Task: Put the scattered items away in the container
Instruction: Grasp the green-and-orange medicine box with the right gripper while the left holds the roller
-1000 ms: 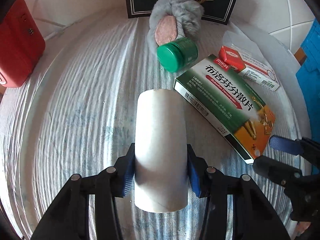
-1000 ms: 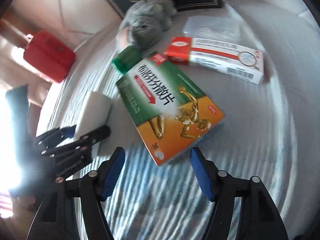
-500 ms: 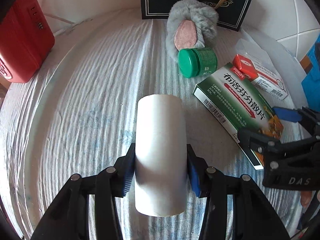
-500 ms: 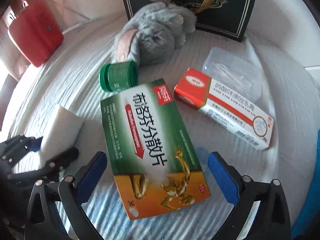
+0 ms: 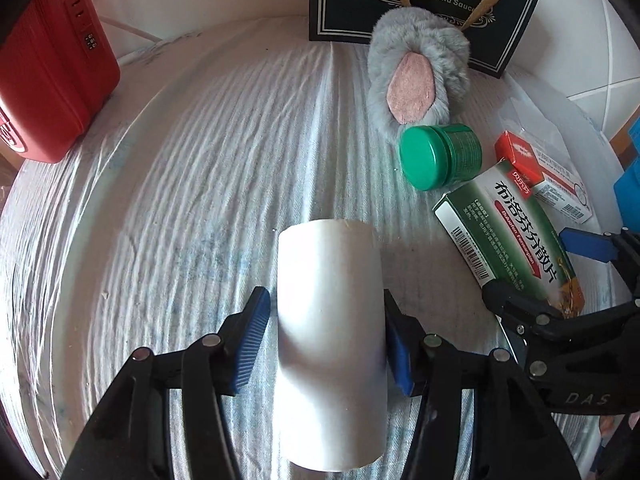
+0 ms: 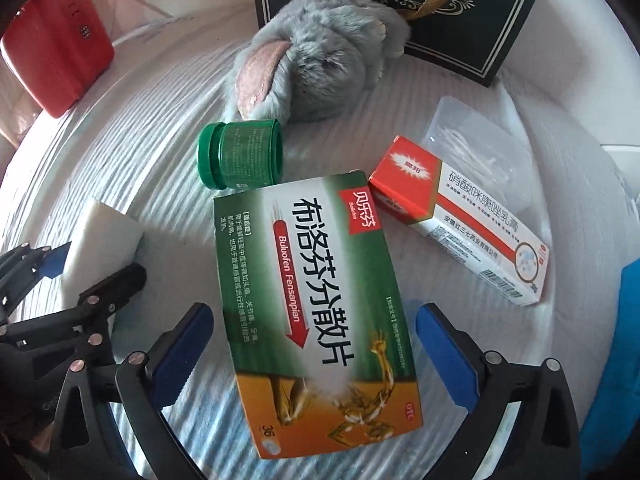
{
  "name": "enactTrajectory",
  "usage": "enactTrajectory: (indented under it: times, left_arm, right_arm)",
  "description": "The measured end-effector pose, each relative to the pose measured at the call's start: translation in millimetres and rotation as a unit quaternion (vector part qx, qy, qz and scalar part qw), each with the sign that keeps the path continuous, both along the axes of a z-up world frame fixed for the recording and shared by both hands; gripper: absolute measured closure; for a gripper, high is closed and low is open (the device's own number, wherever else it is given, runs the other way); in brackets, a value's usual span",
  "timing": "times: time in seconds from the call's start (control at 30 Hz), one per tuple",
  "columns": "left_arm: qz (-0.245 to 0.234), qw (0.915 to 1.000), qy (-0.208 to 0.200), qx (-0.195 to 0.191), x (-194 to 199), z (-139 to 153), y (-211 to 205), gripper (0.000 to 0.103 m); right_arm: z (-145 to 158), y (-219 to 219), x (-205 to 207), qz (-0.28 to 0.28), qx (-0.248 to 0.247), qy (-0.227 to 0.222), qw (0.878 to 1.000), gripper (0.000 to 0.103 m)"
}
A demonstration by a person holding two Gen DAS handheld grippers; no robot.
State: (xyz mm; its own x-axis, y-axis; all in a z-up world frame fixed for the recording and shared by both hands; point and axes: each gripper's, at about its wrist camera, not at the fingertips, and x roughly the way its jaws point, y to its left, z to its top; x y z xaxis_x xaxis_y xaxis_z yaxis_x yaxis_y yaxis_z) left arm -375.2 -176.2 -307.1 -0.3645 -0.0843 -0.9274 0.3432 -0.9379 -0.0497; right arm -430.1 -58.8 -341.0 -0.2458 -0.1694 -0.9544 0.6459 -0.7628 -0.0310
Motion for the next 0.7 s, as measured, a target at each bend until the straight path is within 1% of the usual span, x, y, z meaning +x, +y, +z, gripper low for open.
enactTrajectory:
  times: [0.1,0.17,0.23,0.27,0.3,0.4,0.5,0.63,0.67,0.7]
  left_arm:
    - [0.003,1.0000,0.001,0.007,7.6,5.2,-1.3,0.050]
    - [0.004,1.0000,0.003,0.006,11.5,8.0,-1.3,0.050]
    - [0.000,1.0000,-0.002,0.000,11.6,6.3,-0.2,0.051]
    - [-0.001,1.0000,-0.002,0.003,11.6,5.8,0.1,0.053]
    - [-0.001,1.0000,0.000,0.008,11.9,6.2,0.6,0.058]
    - [-0.004,1.0000,-0.001,0.002,13.6,8.7,3.6,0.058]
    - [-0.006,1.0000,0.007,-0.001,19.9,16.9,4.9,0.058]
    - [-0.003,0.9997,0.024,-0.006,35.6,37.3,4.9,0.058]
    - [-0.002,0.9995,0.030,-0.007,36.5,41.2,-11.0,0.058]
    - [-0.001,0.9993,0.037,-0.009,44.0,39.5,-1.8,0.058]
  right_arm:
    - [5.0,-1.2,7.1,0.003,0.001,0.010,1.000,0.003]
    - [11.8,-0.9,9.7,0.002,-0.008,0.017,1.000,0.003]
    - [8.4,-3.0,8.5,0.002,0.000,0.012,1.000,0.003]
    - [3.6,-4.1,7.7,0.001,0.009,0.012,1.000,0.003]
    - [-1.5,-4.8,7.5,0.001,0.020,0.017,1.000,0.012]
    - [-2.6,-3.0,10.7,-0.005,0.021,0.014,1.000,0.013]
    - [7.8,2.1,18.6,-0.008,0.006,0.017,1.000,0.013]
    - [31.1,13.3,32.5,-0.013,-0.015,0.027,0.999,0.013]
    - [37.8,16.5,36.6,-0.015,-0.021,0.029,0.999,0.013]
    - [45.4,18.2,42.2,-0.016,-0.027,0.031,0.999,0.013]
